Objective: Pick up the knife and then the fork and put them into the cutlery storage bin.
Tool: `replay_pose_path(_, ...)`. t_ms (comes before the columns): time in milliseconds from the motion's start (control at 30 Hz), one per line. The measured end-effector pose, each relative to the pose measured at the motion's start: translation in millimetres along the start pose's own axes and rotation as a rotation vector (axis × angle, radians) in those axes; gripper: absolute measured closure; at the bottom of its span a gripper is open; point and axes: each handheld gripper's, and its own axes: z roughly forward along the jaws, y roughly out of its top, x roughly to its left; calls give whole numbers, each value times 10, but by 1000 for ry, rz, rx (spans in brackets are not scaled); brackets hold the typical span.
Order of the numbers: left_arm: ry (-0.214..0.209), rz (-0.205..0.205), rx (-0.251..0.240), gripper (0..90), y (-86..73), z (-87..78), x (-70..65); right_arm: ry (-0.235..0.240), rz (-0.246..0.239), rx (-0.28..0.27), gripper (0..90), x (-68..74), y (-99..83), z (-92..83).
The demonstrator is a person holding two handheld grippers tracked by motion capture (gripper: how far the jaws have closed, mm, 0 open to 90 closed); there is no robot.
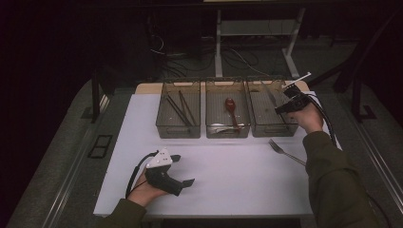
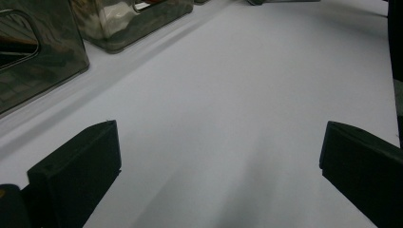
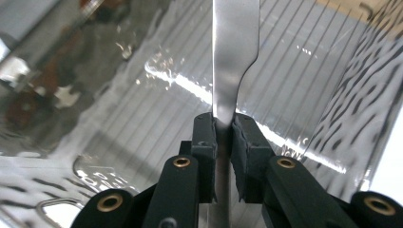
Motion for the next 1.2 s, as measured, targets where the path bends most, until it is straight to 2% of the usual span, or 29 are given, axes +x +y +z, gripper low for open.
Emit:
replay_pose_path(133,-2,-1,2,0,-2,0,0,-3,-2,18,778,6,-1,60)
replay_pose_path(267,-4,4,7,0,-4,4,-2,26,18,-4,676,9,12,49)
replay_pose_path(400,-3,5,8,0,-4,3,-4,61,37,-45,577,-7,4,-10)
replay_pose_path(467,-3,5,8,0,-4,1,-3,69,31,-70,554,-10,-6,-61)
replay_pose_path(633,1,0,8,0,-6,-1,-2,96,23,-149,501,32,-71,-290)
replay_pose_path(800,2,-3,9,0,-5,-5,-4,114,-14,-203,435,118,-204,-481)
replay_pose_path(1000,4,-3,11,0,-6,-8,-2,121,-59,-259,423,240,-420,-664)
replay_pose_path(1100,4,-3,9,0,-6,-10,-5,126,-86,-247,422,306,-540,-711)
replay_pose_path(1200,5,-3,8,0,-7,-7,-5,130,-119,-208,422,373,-658,-718)
